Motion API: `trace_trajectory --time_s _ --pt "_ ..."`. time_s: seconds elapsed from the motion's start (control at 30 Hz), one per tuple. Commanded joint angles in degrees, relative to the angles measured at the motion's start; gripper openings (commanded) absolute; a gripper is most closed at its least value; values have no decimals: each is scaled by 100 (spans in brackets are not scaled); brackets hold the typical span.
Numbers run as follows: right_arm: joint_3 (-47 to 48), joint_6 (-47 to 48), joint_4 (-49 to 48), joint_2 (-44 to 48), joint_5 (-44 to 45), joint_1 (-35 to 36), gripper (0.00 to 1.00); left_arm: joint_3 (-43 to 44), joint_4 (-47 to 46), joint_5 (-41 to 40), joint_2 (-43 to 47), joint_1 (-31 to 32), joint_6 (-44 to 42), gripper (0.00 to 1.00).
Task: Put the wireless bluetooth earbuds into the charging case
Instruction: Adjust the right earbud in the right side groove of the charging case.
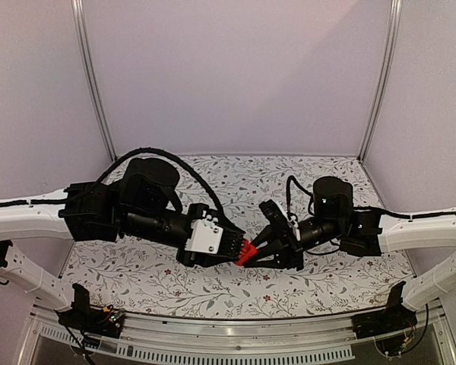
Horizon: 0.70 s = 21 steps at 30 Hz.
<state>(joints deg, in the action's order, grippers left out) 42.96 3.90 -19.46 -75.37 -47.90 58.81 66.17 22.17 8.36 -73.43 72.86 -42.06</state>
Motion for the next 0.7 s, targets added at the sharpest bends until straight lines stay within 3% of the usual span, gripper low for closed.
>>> trace_trajectory --time_s 0.0,0.4,0.67 --pt "195 25 18 -89 -114 15 0 164 -158 -6 -55 89 -36 48" --pt "247 73 39 -218 -127 83 0 159 -365 26 -7 89 30 45" --pt "257 84 30 -245 -156 84 0 110 -698 -152 76 68 161 38"
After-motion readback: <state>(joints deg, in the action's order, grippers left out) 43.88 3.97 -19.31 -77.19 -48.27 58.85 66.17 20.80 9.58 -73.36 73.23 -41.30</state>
